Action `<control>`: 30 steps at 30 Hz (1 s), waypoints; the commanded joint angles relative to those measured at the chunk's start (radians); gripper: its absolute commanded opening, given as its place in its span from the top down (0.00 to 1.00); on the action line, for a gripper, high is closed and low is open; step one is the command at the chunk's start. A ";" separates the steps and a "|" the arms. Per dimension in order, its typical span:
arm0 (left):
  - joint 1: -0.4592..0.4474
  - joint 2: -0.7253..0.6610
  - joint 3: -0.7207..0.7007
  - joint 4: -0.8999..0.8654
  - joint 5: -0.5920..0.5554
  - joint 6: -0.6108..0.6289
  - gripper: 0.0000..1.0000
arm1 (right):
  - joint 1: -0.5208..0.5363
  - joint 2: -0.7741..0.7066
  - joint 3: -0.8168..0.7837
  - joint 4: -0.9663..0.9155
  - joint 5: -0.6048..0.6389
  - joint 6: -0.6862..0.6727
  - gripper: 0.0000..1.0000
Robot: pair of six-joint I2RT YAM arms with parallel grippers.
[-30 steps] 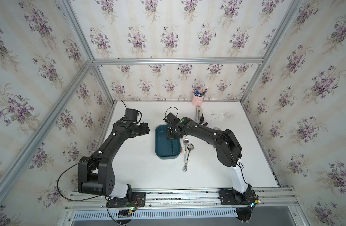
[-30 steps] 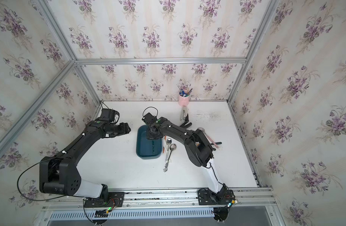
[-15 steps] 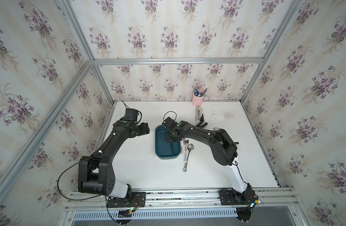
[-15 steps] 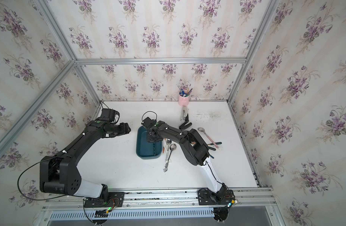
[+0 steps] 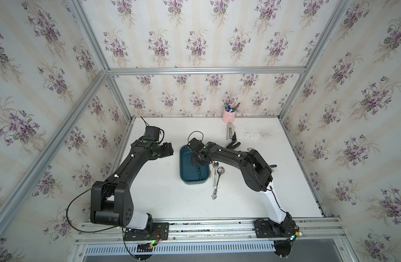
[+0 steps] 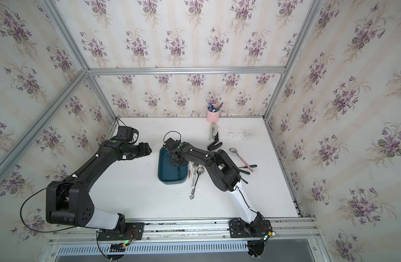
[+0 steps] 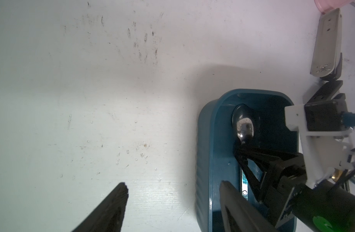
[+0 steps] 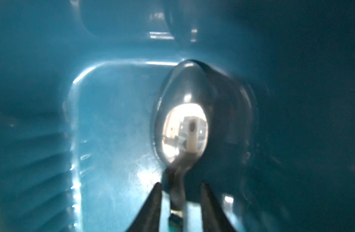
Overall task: Put the spoon into the storage box
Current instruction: Place the spoon in the storage box, then pick up the spoon from the center of the board.
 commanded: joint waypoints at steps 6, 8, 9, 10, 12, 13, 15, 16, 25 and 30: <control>0.001 -0.020 -0.015 0.018 0.023 -0.009 0.24 | 0.012 -0.069 0.005 -0.045 0.053 -0.038 0.52; 0.000 -0.025 -0.027 0.042 0.041 -0.011 0.24 | 0.013 -0.094 0.004 -0.055 0.060 -0.058 0.51; -0.003 -0.029 -0.037 0.057 0.052 -0.011 0.24 | 0.013 -0.106 0.004 -0.066 0.070 -0.064 0.50; -0.006 -0.032 -0.045 0.069 0.058 -0.009 0.23 | 0.013 -0.119 0.004 -0.076 0.076 -0.080 0.50; -0.014 -0.028 -0.048 0.079 0.059 -0.005 0.23 | 0.013 -0.145 0.009 -0.102 0.089 -0.110 0.50; -0.021 -0.023 -0.047 0.082 0.058 -0.003 0.23 | 0.013 -0.163 0.006 -0.104 0.084 -0.139 0.50; -0.028 -0.009 -0.043 0.080 0.055 -0.006 0.23 | 0.013 -0.191 0.009 -0.121 0.075 -0.189 0.50; -0.033 -0.003 -0.039 0.079 0.053 -0.006 0.23 | 0.012 -0.209 0.009 -0.133 0.076 -0.212 0.50; -0.082 0.023 0.002 0.081 0.029 -0.023 0.23 | -0.075 -0.481 -0.187 -0.134 0.125 -0.466 0.47; -0.098 0.027 0.004 0.085 0.022 -0.027 0.22 | -0.270 -0.632 -0.417 -0.081 -0.025 -0.601 0.49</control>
